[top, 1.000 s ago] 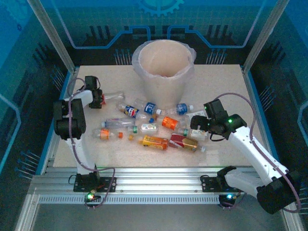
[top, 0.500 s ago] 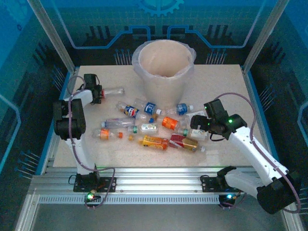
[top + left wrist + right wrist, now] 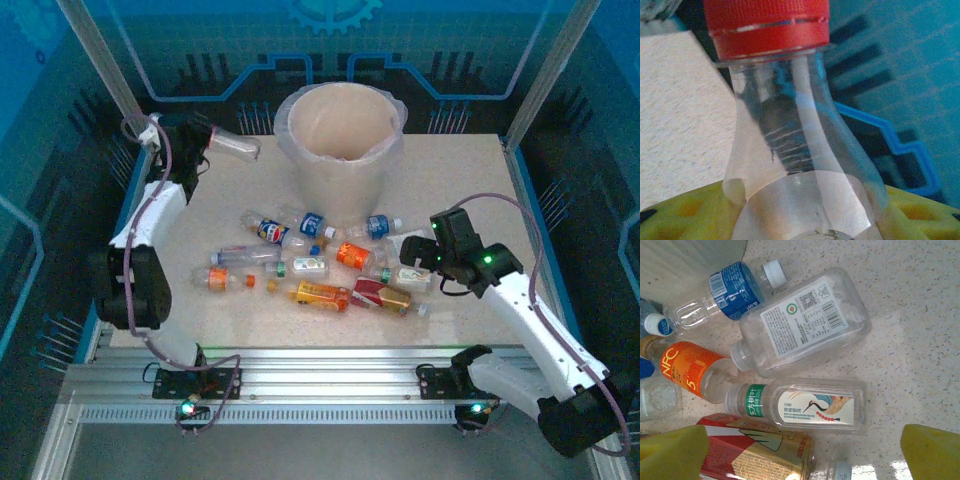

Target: Put the plastic bottles in the bin

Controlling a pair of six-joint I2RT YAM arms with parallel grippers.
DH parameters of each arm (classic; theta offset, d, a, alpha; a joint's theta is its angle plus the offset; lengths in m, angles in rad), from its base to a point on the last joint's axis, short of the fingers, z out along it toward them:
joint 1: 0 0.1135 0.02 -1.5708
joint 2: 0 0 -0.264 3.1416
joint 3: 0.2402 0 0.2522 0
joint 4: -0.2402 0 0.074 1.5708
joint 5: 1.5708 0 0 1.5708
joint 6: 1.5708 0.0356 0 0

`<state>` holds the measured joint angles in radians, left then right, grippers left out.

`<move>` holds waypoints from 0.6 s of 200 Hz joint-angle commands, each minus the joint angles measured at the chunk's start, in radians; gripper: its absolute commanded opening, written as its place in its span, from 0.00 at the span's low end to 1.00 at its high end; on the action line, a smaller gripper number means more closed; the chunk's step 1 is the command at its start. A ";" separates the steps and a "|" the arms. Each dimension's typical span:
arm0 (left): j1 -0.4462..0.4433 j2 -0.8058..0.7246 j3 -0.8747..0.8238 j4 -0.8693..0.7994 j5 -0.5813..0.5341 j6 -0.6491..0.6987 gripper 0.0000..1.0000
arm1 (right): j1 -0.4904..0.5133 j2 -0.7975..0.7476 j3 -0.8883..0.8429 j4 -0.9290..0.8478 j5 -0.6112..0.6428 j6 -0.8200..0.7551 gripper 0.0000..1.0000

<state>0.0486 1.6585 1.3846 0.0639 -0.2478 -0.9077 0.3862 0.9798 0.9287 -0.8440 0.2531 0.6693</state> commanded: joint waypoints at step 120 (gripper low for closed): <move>-0.390 -0.096 0.355 0.128 -0.115 0.846 0.30 | 0.000 -0.075 -0.072 0.063 0.052 0.038 1.00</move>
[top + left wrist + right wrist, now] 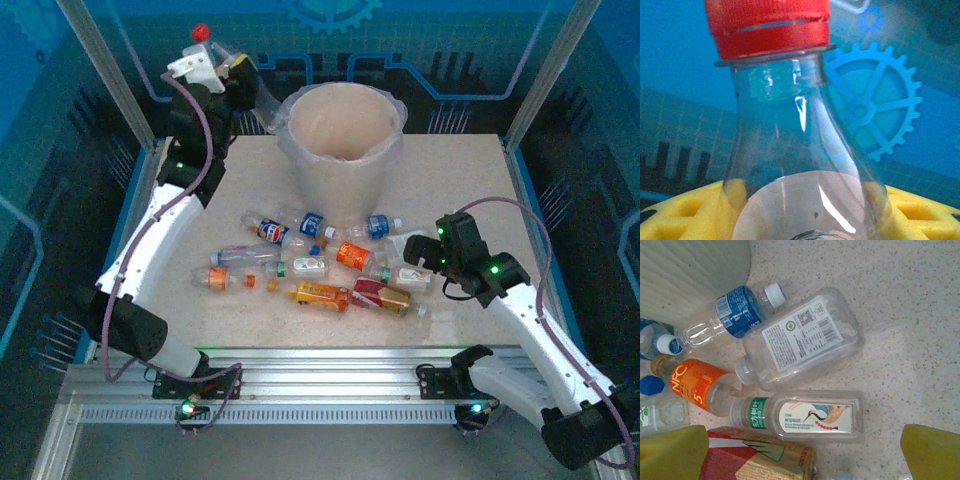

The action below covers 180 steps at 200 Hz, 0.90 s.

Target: Put the plastic bottles in the bin

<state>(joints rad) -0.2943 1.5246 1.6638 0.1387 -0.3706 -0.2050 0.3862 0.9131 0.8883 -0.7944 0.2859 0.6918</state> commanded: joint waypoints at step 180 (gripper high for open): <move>-0.172 0.553 0.436 -0.165 0.073 0.463 0.34 | -0.044 -0.091 -0.072 -0.026 0.067 0.098 1.00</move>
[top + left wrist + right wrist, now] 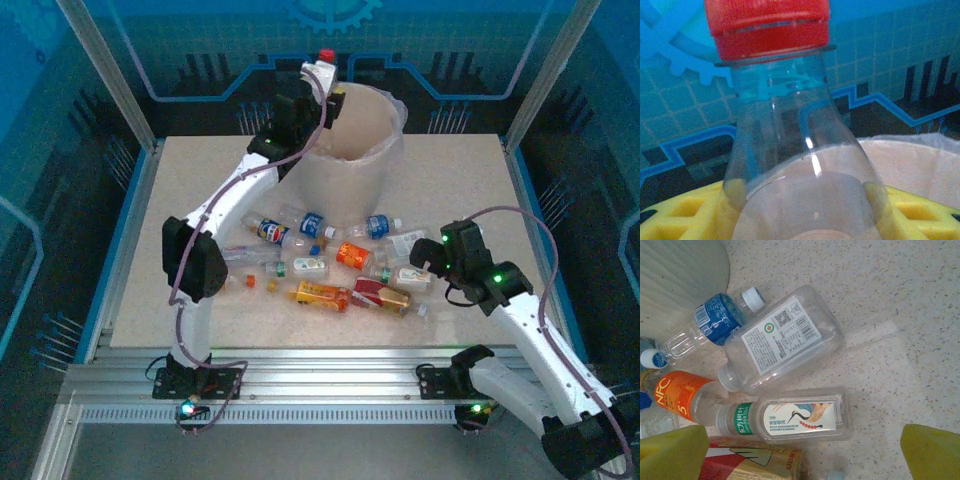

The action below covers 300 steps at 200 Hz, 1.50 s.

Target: Put the plastic bottles in the bin

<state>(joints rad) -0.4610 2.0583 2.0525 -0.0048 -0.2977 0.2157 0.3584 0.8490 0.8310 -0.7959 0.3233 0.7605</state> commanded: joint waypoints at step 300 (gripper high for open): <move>0.011 0.095 0.313 -0.330 0.058 -0.067 0.99 | -0.054 -0.074 -0.040 -0.033 0.026 0.044 1.00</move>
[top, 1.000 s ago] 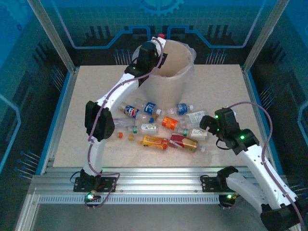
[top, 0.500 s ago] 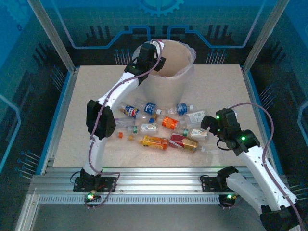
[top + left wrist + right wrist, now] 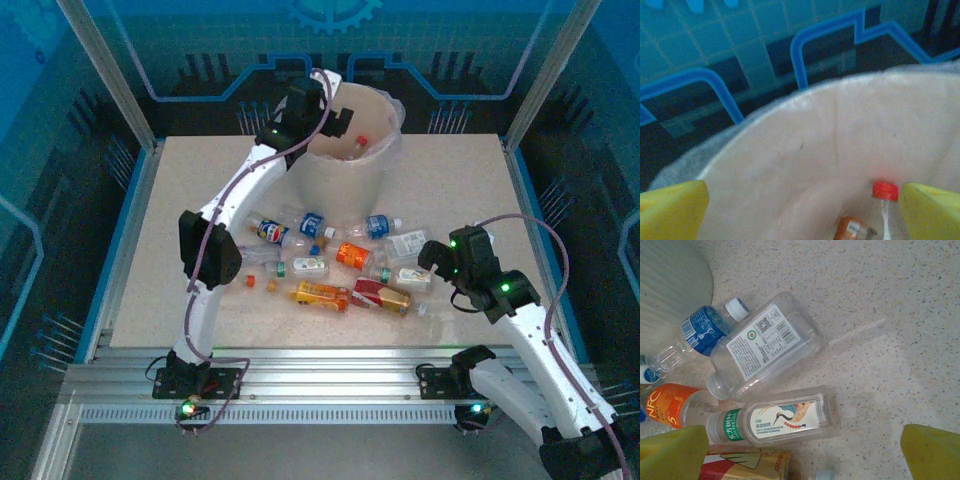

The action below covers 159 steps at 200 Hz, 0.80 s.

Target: Put the plastic bottles in the bin

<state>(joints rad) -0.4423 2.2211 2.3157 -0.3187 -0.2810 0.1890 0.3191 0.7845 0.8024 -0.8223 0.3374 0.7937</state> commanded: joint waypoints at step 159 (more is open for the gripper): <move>-0.009 -1.004 -1.016 0.096 -0.327 -0.662 0.99 | -0.022 0.049 0.022 -0.008 0.010 -0.132 1.00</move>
<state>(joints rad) -0.4500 1.3521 1.4727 -0.1764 -0.4232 -0.2546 0.3126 0.8169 0.7979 -0.8219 0.3374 0.7120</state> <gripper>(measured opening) 0.990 0.996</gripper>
